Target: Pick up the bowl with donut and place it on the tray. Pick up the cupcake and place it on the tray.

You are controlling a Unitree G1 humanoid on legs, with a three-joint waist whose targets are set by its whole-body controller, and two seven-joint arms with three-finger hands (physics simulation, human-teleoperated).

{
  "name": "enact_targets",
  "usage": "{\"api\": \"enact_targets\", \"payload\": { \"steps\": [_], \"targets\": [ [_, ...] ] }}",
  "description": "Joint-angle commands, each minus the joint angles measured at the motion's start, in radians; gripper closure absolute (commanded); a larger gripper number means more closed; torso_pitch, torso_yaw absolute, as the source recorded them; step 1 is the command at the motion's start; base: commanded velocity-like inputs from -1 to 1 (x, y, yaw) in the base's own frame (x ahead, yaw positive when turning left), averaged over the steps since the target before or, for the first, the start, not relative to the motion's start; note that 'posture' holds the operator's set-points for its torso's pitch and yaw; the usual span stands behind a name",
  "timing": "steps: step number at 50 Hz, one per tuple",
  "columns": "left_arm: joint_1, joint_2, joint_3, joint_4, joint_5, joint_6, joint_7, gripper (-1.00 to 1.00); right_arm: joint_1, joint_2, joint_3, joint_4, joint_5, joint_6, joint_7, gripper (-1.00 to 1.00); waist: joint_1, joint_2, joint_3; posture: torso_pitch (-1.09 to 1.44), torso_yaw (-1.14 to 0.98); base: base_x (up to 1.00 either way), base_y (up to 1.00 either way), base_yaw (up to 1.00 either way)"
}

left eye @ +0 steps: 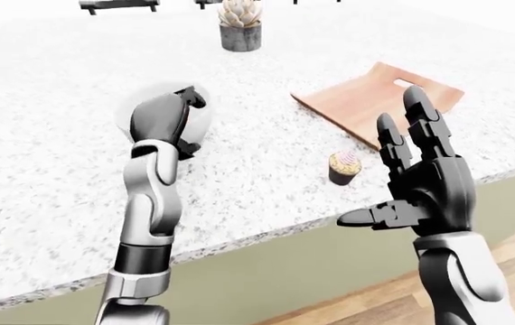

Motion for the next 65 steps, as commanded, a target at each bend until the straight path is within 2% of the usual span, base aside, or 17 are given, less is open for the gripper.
{"api": "enact_targets", "payload": {
  "steps": [1, 7, 12, 14, 15, 16, 19, 28, 30, 34, 39, 47, 49, 53, 57, 62, 65],
  "targets": [
    [-0.024, 0.004, 0.006, -0.016, -0.001, -0.004, 0.007, 0.12, -0.016, -0.004, -0.004, -0.032, 0.004, -0.025, 0.000, -1.00, -0.002, -0.002, -0.015, 0.00, 0.00, 0.00, 0.00, 0.00],
    [0.005, 0.000, -0.004, 0.034, 0.033, -0.028, 0.057, 0.28, -0.016, -0.006, -0.008, -0.015, 0.005, -0.043, 0.008, -1.00, -0.005, 0.002, -0.015, 0.00, 0.00, 0.00, 0.00, 0.00],
    [0.009, 0.003, -0.007, 0.040, 0.075, -0.022, 0.052, 0.37, -0.018, -0.007, -0.008, -0.008, 0.005, -0.048, 0.008, -1.00, -0.005, 0.005, -0.017, 0.00, 0.00, 0.00, 0.00, 0.00],
    [0.010, 0.000, -0.007, 0.038, 0.080, -0.027, 0.049, 0.58, -0.018, -0.007, -0.009, -0.012, 0.006, -0.045, 0.007, -1.00, -0.005, 0.006, -0.016, 0.00, 0.00, 0.00, 0.00, 0.00],
    [0.010, -0.001, -0.006, 0.039, 0.080, -0.027, 0.049, 0.58, -0.018, -0.008, -0.009, -0.012, 0.006, -0.045, 0.007, -1.00, -0.006, 0.005, -0.016, 0.00, 0.00, 0.00, 0.00, 0.00],
    [0.017, -0.002, -0.008, 0.024, 0.084, -0.031, 0.043, 1.00, -0.017, -0.008, -0.009, -0.008, 0.005, -0.049, 0.008, -1.00, -0.006, 0.005, -0.016, 0.00, 0.00, 0.00, 0.00, 0.00],
    [0.029, -0.008, -0.008, 0.002, 0.089, -0.038, 0.038, 1.00, -0.016, -0.008, -0.008, -0.005, 0.003, -0.053, 0.010, -1.00, -0.004, 0.004, -0.018, 0.00, 0.00, 0.00, 0.00, 0.00],
    [0.069, -0.040, -0.015, -0.215, 0.114, -0.047, -0.099, 1.00, -0.070, -0.039, -0.033, -0.039, 0.019, 0.031, -0.004, -1.00, 0.002, -0.010, -0.018, 0.00, 0.00, 0.00, 0.00, 0.00],
    [0.066, -0.062, -0.009, -0.281, 0.082, -0.028, -0.168, 1.00, -0.094, -0.056, -0.057, -0.051, 0.038, 0.071, -0.008, -1.00, 0.004, -0.014, -0.017, 0.00, 0.00, 0.00, 0.00, 0.00],
    [0.059, -0.069, -0.019, -0.379, 0.097, 0.004, -0.261, 1.00, -0.131, -0.085, -0.064, -0.051, 0.041, 0.132, -0.012, -1.00, 0.010, -0.023, -0.014, 0.00, 0.00, 0.00, 0.00, 0.00],
    [0.065, -0.089, -0.030, -0.451, 0.118, 0.010, -0.322, 1.00, -0.238, -0.183, -0.115, -0.050, 0.043, 0.342, -0.006, -1.00, 0.013, -0.033, -0.008, 0.00, 0.00, 0.00, 0.00, 0.00],
    [0.077, -0.092, -0.026, -0.456, 0.119, 0.002, -0.320, 1.00, -0.396, -0.366, -0.169, -0.056, 0.003, 0.556, 0.113, -1.00, 0.018, -0.039, -0.001, 0.00, 0.00, 0.00, 0.00, 0.00],
    [0.080, -0.092, -0.026, -0.450, 0.121, -0.001, -0.310, 1.00, -0.423, -0.398, -0.163, -0.040, -0.013, 0.566, 0.161, -1.00, 0.017, -0.039, 0.003, 0.00, 0.00, 0.00, 0.00, 0.00],
    [0.072, -0.088, -0.022, -0.439, 0.119, -0.002, -0.303, 1.00, -0.461, -0.401, -0.169, -0.028, 0.009, 0.586, 0.257, -1.00, 0.015, -0.040, 0.006, 0.00, 0.00, 0.00, 0.00, 0.00],
    [0.074, -0.085, -0.022, -0.429, 0.122, -0.009, -0.293, 1.00, -0.493, -0.419, -0.140, -0.008, 0.000, 0.578, 0.319, -1.00, 0.014, -0.039, 0.008, 0.00, 0.00, 0.00, 0.00, 0.00],
    [0.068, -0.084, -0.023, -0.425, 0.131, -0.014, -0.290, 1.00, -0.535, -0.425, -0.087, 0.071, -0.063, 0.537, 0.360, -1.00, 0.011, -0.034, 0.009, 0.00, 0.00, 0.00, 0.00, 0.00],
    [0.064, -0.083, -0.021, -0.428, 0.131, -0.014, -0.294, 1.00, -0.568, -0.420, -0.030, 0.138, -0.135, 0.505, 0.378, -1.00, 0.010, -0.032, 0.009, 0.00, 0.00, 0.00, 0.00, 0.00]
  ]
}}
